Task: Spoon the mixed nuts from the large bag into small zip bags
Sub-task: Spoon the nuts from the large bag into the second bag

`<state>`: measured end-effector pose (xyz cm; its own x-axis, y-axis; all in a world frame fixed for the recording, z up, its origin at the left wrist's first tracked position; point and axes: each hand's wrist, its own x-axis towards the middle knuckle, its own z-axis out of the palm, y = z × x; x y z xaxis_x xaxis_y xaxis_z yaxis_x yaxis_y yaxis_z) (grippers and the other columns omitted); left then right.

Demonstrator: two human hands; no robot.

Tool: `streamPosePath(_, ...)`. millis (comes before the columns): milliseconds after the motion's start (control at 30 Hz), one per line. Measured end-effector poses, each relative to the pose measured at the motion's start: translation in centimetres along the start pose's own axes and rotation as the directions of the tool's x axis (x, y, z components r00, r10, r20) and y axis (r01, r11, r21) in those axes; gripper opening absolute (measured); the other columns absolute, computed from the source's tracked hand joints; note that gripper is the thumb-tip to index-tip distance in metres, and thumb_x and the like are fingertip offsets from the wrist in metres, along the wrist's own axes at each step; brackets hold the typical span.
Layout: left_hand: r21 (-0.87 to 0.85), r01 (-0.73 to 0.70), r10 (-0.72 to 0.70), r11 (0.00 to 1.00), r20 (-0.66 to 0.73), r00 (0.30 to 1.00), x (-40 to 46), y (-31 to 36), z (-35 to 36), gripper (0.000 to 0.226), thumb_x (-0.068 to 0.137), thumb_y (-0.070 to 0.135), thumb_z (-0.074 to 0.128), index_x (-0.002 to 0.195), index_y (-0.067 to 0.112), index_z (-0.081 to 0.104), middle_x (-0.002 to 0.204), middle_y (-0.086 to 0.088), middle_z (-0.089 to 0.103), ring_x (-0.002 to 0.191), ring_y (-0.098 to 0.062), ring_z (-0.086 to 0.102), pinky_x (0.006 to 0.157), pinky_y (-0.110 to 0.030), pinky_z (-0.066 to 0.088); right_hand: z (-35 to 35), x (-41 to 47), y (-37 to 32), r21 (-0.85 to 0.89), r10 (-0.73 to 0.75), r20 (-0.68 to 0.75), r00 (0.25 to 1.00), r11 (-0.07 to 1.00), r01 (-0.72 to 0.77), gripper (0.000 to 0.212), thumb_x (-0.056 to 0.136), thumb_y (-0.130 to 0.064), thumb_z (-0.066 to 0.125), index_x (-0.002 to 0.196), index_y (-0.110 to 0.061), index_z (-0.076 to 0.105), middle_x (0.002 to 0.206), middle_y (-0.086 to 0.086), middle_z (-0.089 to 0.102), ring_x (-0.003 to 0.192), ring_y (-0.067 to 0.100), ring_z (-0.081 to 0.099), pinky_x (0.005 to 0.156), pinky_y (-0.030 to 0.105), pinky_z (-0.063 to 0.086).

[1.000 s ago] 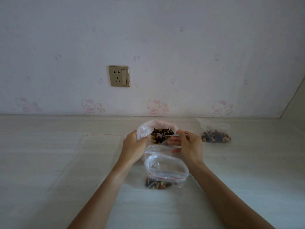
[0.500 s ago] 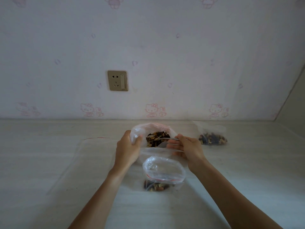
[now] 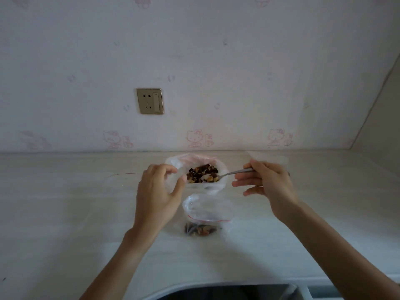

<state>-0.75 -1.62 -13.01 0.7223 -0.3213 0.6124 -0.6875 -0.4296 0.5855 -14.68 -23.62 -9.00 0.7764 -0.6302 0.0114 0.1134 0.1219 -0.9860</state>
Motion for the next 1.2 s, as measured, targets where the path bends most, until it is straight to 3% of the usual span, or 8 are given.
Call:
streamPosePath(167,0.042,0.155,-0.159,0.987,0.364,0.918,-1.5,0.7,0.0,0.036,0.091,0.068,0.06,0.081,0.034,0.069,0.073,0.019,0.069,0.073,0.005,0.065,0.064,-0.026,0.053,-1.4,-1.9,1.2,-0.095,0.007,0.033,0.999,0.995,-0.004,0.033,0.11,-0.022,0.047,0.097,0.003,0.065,0.081,0.025,0.076,0.072,0.039,0.077,0.044,0.033,0.057)
streamPosePath(300,0.065,0.154,-0.167,0.986,0.425,0.89,-1.8,0.6,0.2,0.019,0.093,0.05,0.069,0.082,0.034,0.072,0.071,0.018,0.07,0.068,0.002,0.067,0.068,-0.03,0.058,-1.8,-2.8,2.1,-0.326,-0.217,0.126,0.968,0.913,0.247,0.03,0.108,-0.023,0.048,0.095,-0.003,0.067,0.078,0.011,0.078,0.074,0.031,0.077,0.049,0.036,0.057)
streamPosePath(400,0.007,0.185,-0.17,0.983,0.429,0.887,-1.4,0.5,-0.3,0.014,0.094,0.044,0.072,0.085,0.033,0.073,0.074,0.013,0.073,0.064,0.0,0.069,0.071,-0.034,0.06,-2.4,-4.0,1.5,-0.591,-0.501,0.408,0.763,0.492,0.639,0.032,0.108,-0.03,0.046,0.099,-0.011,0.07,0.081,-0.004,0.076,0.074,0.011,0.074,0.059,0.035,0.059)
streamPosePath(533,-0.033,0.202,-0.17,0.979,0.418,0.892,-1.1,0.1,-0.8,0.015,0.094,0.04,0.073,0.081,0.031,0.072,0.07,0.009,0.073,0.06,-0.006,0.07,0.072,-0.04,0.061,-2.5,-5.3,0.7,-0.536,-0.513,0.738,0.44,-0.049,0.843,0.034,0.111,-0.032,0.044,0.101,-0.011,0.07,0.08,0.0,0.067,0.063,0.02,0.062,0.054,0.04,0.051)
streamPosePath(633,-0.015,0.186,-0.164,0.982,0.413,0.896,-1.1,-0.2,-0.8,0.018,0.093,0.044,0.073,0.08,0.032,0.072,0.067,0.011,0.072,0.06,-0.004,0.069,0.072,-0.039,0.06,-2.3,-5.5,0.4,-0.518,-0.578,0.666,0.472,0.097,0.85,0.031,0.109,-0.029,0.047,0.103,-0.01,0.071,0.086,-0.003,0.071,0.069,0.01,0.066,0.059,0.031,0.054)
streamPosePath(867,0.014,0.192,-0.184,0.981,0.368,0.911,-0.1,-0.6,-0.8,0.033,0.089,0.067,0.065,0.08,0.035,0.072,0.079,0.023,0.072,0.072,0.004,0.067,0.072,-0.031,0.058,-0.9,-2.9,0.7,-0.221,-0.404,0.102,0.909,0.882,0.417,0.028,0.106,-0.023,0.052,0.097,-0.005,0.071,0.078,0.014,0.077,0.072,0.031,0.077,0.049,0.036,0.059)
streamPosePath(1067,-0.002,0.112,-0.111,0.994,0.033,0.993,2.7,-0.8,-0.4,0.022,0.088,0.051,0.073,0.089,0.032,0.062,0.083,0.014,0.064,0.072,-0.002,0.061,0.064,-0.027,0.049,0.5,0.3,0.9,-0.064,-0.145,0.0,0.989,0.987,0.145,0.03,0.105,-0.03,0.056,0.101,-0.006,0.073,0.085,0.015,0.078,0.076,0.032,0.078,0.049,0.031,0.058)
streamPosePath(1200,0.075,0.092,-0.092,0.993,-0.008,0.996,5.4,-1.1,1.4,0.058,0.085,0.051,0.078,0.128,0.02,0.055,0.126,0.003,0.057,0.111,-0.014,0.058,0.093,-0.039,0.053,2.1,2.3,1.6,-0.094,-0.103,-0.006,0.995,0.99,0.102,0.029,0.103,-0.032,0.06,0.1,-0.007,0.074,0.084,0.012,0.079,0.076,0.029,0.078,0.051,0.032,0.06)
